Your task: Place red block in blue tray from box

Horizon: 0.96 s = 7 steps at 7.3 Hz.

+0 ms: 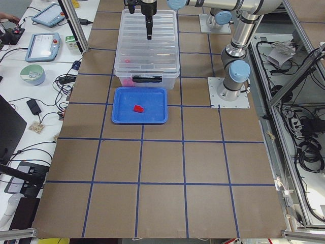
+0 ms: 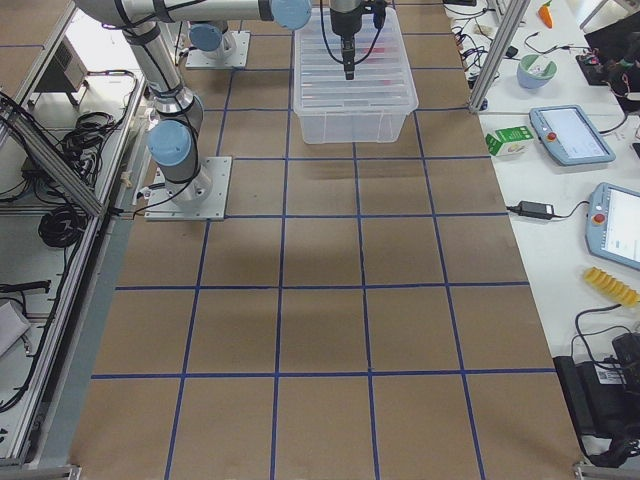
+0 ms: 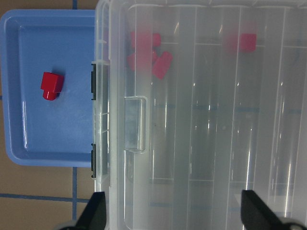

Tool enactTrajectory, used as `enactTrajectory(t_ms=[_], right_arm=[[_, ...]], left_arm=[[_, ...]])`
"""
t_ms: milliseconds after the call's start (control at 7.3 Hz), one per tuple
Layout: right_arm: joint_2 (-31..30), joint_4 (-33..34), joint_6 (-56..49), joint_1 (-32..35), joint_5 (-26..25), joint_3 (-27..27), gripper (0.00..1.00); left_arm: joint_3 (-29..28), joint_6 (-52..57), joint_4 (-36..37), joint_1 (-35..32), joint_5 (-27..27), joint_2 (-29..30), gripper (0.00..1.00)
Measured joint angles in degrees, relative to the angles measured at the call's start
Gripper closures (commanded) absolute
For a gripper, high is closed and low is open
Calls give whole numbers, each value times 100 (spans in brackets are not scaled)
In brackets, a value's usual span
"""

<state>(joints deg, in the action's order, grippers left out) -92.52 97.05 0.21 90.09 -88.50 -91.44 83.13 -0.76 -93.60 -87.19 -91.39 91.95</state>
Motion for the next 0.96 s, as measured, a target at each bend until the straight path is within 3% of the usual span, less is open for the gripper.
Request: enactTrajectory(t_ms=[959], right_arm=[[27, -66, 252, 0, -38, 106, 0]], left_arm=[[17, 0, 0, -5, -24, -28, 0]])
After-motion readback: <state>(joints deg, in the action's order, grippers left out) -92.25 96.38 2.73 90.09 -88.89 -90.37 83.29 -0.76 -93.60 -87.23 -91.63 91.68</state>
